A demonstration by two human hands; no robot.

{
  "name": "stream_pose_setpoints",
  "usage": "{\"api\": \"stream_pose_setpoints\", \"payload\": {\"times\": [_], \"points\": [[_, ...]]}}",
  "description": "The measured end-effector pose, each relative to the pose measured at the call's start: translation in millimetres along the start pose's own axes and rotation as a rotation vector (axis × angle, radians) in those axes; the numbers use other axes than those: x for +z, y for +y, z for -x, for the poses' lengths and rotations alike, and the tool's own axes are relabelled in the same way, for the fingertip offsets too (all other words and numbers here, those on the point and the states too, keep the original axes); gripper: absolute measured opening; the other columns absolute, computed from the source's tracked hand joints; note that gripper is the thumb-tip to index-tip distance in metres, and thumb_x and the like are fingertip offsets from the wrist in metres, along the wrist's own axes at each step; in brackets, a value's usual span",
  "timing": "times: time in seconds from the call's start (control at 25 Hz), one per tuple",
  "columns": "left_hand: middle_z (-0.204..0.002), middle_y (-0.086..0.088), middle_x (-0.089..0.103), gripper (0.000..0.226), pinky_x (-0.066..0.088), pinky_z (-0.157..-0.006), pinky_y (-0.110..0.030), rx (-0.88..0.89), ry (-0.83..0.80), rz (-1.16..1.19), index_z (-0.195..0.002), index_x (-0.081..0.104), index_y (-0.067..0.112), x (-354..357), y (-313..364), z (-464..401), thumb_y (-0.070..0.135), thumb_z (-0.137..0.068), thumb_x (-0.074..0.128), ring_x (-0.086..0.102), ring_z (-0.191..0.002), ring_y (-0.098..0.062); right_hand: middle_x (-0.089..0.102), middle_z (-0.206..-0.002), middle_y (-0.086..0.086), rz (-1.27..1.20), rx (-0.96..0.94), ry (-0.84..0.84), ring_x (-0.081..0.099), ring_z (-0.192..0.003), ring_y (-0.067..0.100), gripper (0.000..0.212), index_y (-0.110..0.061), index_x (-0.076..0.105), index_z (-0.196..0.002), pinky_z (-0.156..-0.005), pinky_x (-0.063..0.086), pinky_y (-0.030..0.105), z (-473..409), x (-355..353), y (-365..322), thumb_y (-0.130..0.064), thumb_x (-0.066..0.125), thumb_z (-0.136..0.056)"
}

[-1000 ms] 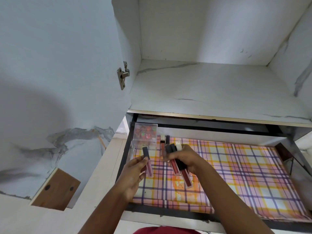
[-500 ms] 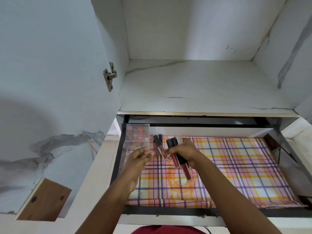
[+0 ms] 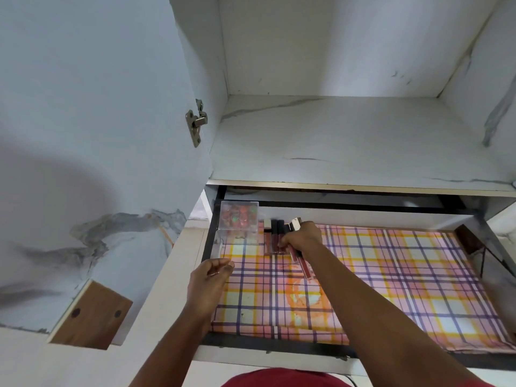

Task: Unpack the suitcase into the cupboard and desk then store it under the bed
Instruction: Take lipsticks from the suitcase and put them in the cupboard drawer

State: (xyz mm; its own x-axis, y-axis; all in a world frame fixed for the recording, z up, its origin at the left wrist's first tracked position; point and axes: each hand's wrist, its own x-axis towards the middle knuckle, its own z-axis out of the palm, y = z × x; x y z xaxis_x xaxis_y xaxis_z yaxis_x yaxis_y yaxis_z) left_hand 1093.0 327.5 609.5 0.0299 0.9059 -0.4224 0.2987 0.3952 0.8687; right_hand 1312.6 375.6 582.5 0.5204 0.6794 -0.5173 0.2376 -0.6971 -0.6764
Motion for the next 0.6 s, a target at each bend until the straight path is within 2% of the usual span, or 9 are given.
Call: {"api": "stream_pose_setpoints", "payload": {"times": [0.08,0.16,0.28,0.44,0.6], "points": [[-0.107,-0.002,0.067,0.010,0.048,-0.097,-0.047,0.004,-0.013,-0.005,-0.100,0.062,0.023,1,0,1,0.026,-0.091,0.058,0.062,-0.104,-0.021,0.061,-0.070,0.008,-0.128,0.021,0.009,0.058,-0.053,0.016,0.029,-0.007,0.053,-0.084,-0.046,0.049,0.025,-3,1,2,-0.007,0.079,-0.071],[-0.107,-0.004,0.067,0.010,0.048,-0.097,-0.047,0.013,-0.029,-0.007,-0.099,0.061,0.021,2,2,2,0.024,-0.091,0.058,0.062,-0.103,-0.022,0.062,-0.083,0.009,-0.222,0.050,0.085,0.061,-0.069,0.020,0.036,-0.007,0.054,-0.093,-0.060,0.054,0.030,-9,-1,7,-0.016,0.081,-0.071],[-0.106,-0.005,0.067,0.013,0.048,-0.096,-0.046,0.027,-0.052,-0.026,-0.101,0.062,0.015,4,2,2,0.022,-0.091,0.057,0.062,-0.102,-0.022,0.060,-0.088,0.010,-0.167,0.057,0.145,0.061,-0.082,0.027,0.032,-0.006,0.055,-0.096,-0.073,0.055,0.035,-18,-5,11,-0.028,0.073,-0.081],[-0.104,-0.002,0.067,0.012,0.048,-0.095,-0.043,0.047,-0.061,-0.067,-0.099,0.063,0.016,5,1,2,0.024,-0.092,0.057,0.061,-0.101,-0.019,0.063,-0.092,0.013,-0.081,-0.007,0.256,0.060,-0.082,0.027,0.033,-0.003,0.055,-0.102,-0.068,0.052,0.034,-24,-11,14,-0.032,0.063,-0.089],[-0.100,0.000,0.066,0.016,0.048,-0.090,-0.035,0.080,-0.052,-0.096,-0.102,0.063,0.014,5,-1,0,0.024,-0.091,0.058,0.060,-0.098,-0.017,0.054,-0.081,0.007,-0.213,-0.082,0.447,0.053,-0.076,0.022,0.039,0.000,0.051,-0.110,-0.063,0.044,0.029,-24,-21,22,-0.033,0.060,-0.091]]}}
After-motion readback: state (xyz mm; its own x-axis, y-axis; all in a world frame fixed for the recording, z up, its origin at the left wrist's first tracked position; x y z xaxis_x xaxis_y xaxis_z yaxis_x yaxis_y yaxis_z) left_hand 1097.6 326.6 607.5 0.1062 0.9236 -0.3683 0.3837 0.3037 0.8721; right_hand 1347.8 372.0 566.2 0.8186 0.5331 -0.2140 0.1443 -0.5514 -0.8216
